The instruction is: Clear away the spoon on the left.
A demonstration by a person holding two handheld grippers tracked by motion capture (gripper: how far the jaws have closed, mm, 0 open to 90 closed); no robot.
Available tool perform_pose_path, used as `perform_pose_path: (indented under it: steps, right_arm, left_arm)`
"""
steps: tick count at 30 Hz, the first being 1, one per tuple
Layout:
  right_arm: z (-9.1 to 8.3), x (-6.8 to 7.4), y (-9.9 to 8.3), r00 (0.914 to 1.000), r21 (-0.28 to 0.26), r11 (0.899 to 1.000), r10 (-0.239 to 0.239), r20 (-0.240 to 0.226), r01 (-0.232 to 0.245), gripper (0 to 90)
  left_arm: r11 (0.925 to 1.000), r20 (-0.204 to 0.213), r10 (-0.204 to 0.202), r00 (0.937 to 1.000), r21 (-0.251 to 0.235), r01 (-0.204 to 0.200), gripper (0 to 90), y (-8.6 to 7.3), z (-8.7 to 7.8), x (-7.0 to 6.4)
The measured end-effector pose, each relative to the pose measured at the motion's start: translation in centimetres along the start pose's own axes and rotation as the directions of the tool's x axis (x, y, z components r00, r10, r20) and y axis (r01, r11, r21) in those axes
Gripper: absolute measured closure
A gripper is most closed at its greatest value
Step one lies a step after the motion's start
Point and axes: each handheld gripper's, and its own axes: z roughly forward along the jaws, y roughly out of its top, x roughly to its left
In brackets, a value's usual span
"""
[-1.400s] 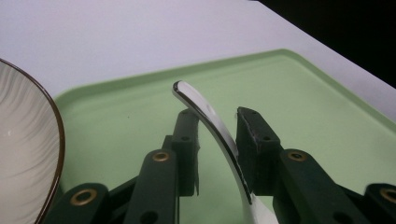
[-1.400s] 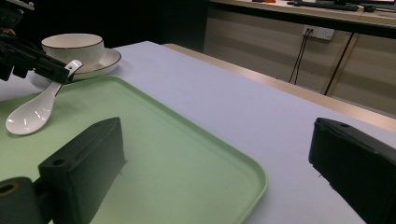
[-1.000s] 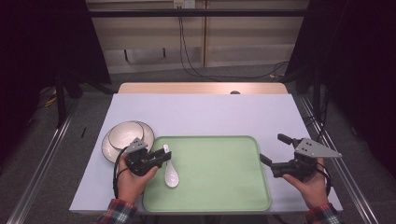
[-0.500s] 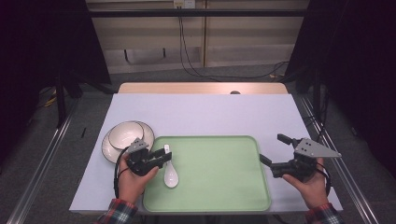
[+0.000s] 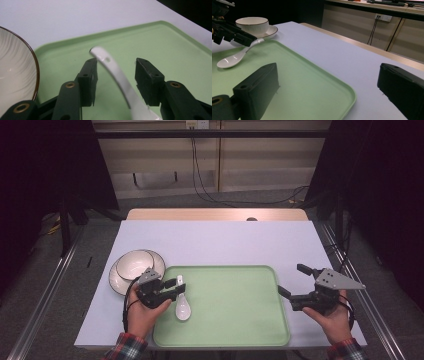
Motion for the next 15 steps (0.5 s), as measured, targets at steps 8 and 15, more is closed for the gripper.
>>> perform_pose_path:
  steps: [8, 15]
  right_arm:
    - [0.02, -0.06, -0.02, 1.0, 0.001, 1.0, -0.007, 0.001, 0.007, 3.1]
    - [0.01, -0.06, -0.03, 0.9999, 0.002, 1.0, -0.003, 0.01, 0.003, 3.0]
  left_arm:
    - [0.9999, -0.001, -0.01, 1.0, -0.006, 0.01, 42.8, 0.22, -0.17, 0.09]
    - [0.9992, 0.007, 0.007, 0.9999, -0.039, -0.007, 31.1, 0.69, -0.6, -0.05]
